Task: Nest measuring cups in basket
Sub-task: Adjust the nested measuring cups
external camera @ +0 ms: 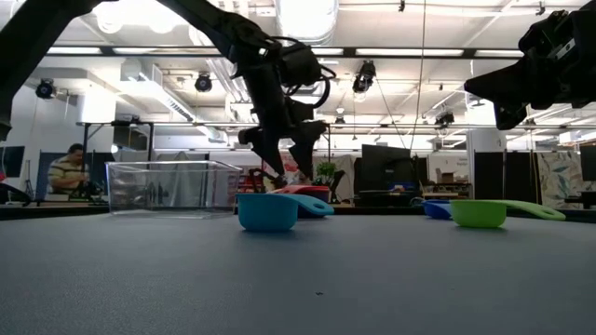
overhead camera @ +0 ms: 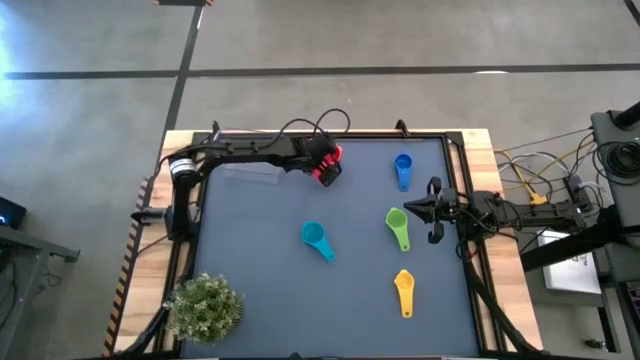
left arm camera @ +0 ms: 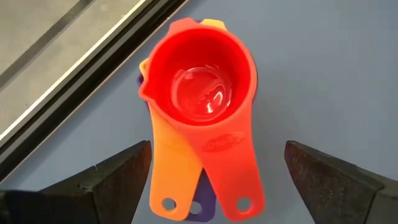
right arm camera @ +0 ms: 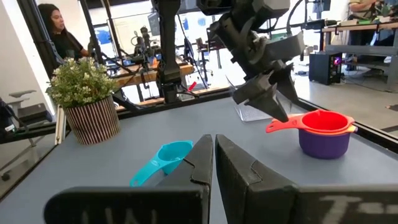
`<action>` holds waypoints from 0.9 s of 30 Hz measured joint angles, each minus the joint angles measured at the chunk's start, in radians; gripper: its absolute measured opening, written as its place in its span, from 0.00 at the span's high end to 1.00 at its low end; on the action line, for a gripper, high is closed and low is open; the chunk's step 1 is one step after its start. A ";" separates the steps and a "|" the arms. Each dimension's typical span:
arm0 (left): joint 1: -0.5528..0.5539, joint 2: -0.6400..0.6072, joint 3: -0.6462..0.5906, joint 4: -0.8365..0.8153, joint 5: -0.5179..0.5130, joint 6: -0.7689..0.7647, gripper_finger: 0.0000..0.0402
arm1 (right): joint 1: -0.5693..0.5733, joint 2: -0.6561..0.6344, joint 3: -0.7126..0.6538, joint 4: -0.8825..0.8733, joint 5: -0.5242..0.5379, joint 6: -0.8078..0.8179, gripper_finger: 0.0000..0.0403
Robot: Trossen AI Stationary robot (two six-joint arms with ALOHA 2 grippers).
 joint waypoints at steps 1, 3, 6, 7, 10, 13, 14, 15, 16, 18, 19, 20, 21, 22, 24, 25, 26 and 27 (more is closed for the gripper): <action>-0.006 0.000 0.000 0.000 -0.008 -0.001 0.13 | 0.000 0.000 0.000 0.000 0.000 0.000 0.98; -0.015 0.000 0.000 0.003 -0.029 -0.003 0.13 | 0.000 0.000 0.000 0.000 0.000 0.000 0.98; -0.025 0.001 0.000 0.002 -0.047 -0.001 0.13 | 0.000 0.000 0.000 0.000 0.000 0.000 0.98; -0.029 0.008 0.000 0.004 -0.060 0.002 0.13 | 0.000 0.000 0.000 0.000 0.000 0.000 0.98; -0.029 0.030 0.000 -0.002 -0.076 0.006 0.13 | 0.000 0.000 0.000 0.000 0.000 0.000 0.98; -0.028 0.052 0.000 0.001 -0.082 0.004 0.13 | 0.000 0.000 0.000 0.000 0.000 0.000 0.98; -0.028 0.058 0.000 0.000 -0.086 0.004 0.13 | 0.000 0.000 0.000 0.000 0.000 0.000 0.98; -0.028 0.063 0.000 0.000 -0.088 0.004 0.13 | 0.000 0.000 0.000 0.000 0.000 0.000 0.98; -0.028 0.068 0.000 0.001 -0.093 0.004 0.13 | 0.000 0.000 0.000 0.000 0.000 0.000 0.98; -0.027 0.073 0.000 -0.006 -0.104 0.003 0.13 | 0.000 0.000 0.000 0.000 0.000 0.000 0.98; -0.026 0.073 -0.001 -0.011 -0.114 0.002 0.13 | 0.000 0.000 0.000 0.000 0.000 0.000 0.98; -0.026 0.073 -0.001 -0.009 -0.125 0.001 0.13 | 0.000 0.000 0.000 0.000 0.000 0.000 0.98; -0.024 0.071 0.000 -0.007 -0.130 0.001 0.13 | 0.000 0.000 0.000 0.000 0.000 0.000 0.98; -0.021 0.070 0.000 -0.008 -0.131 0.005 0.13 | 0.000 0.000 0.000 0.000 0.000 0.000 0.98; -0.011 0.069 0.000 -0.009 -0.127 0.023 0.13 | 0.000 0.000 0.000 0.000 0.000 0.000 0.98; -0.004 0.069 0.000 -0.010 -0.118 0.033 0.13 | 0.000 0.000 0.000 0.000 0.000 0.000 0.98; 0.005 0.069 0.000 -0.012 -0.099 0.038 0.13 | 0.000 0.000 0.000 0.000 0.000 0.000 0.98; 0.016 0.068 0.000 -0.013 -0.067 0.044 0.13 | 0.000 0.000 0.000 0.000 0.000 0.000 0.98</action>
